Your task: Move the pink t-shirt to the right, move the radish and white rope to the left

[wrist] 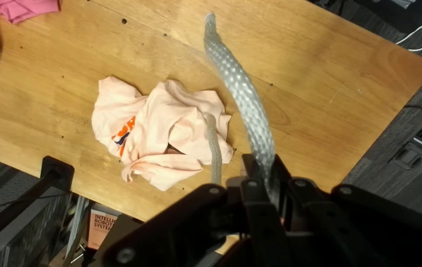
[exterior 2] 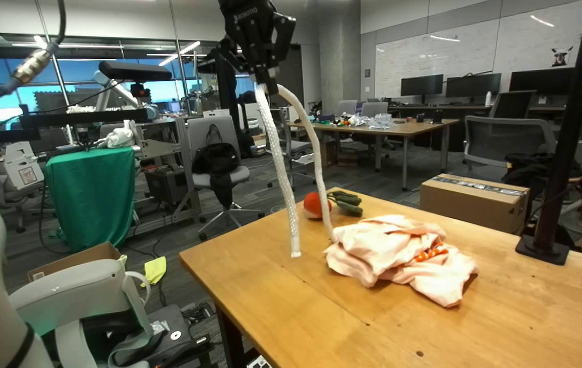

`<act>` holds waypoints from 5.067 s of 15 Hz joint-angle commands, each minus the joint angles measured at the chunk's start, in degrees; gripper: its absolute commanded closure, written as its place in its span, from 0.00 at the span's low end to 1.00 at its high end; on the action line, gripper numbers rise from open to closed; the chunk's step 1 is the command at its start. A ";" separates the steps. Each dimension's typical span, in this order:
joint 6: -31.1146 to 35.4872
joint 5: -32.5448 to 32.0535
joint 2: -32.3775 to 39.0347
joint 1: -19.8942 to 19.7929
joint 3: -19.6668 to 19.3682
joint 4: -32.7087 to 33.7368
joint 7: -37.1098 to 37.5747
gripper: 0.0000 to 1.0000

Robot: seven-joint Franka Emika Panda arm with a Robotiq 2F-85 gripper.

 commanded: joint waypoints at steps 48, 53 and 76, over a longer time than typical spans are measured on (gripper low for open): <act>-0.08 39.25 16.65 6.36 0.25 -2.34 -23.06 0.92; 0.81 42.02 15.34 4.08 -0.29 -5.94 -22.94 0.92; 13.04 41.99 11.06 -5.98 -5.59 -20.30 -12.15 0.92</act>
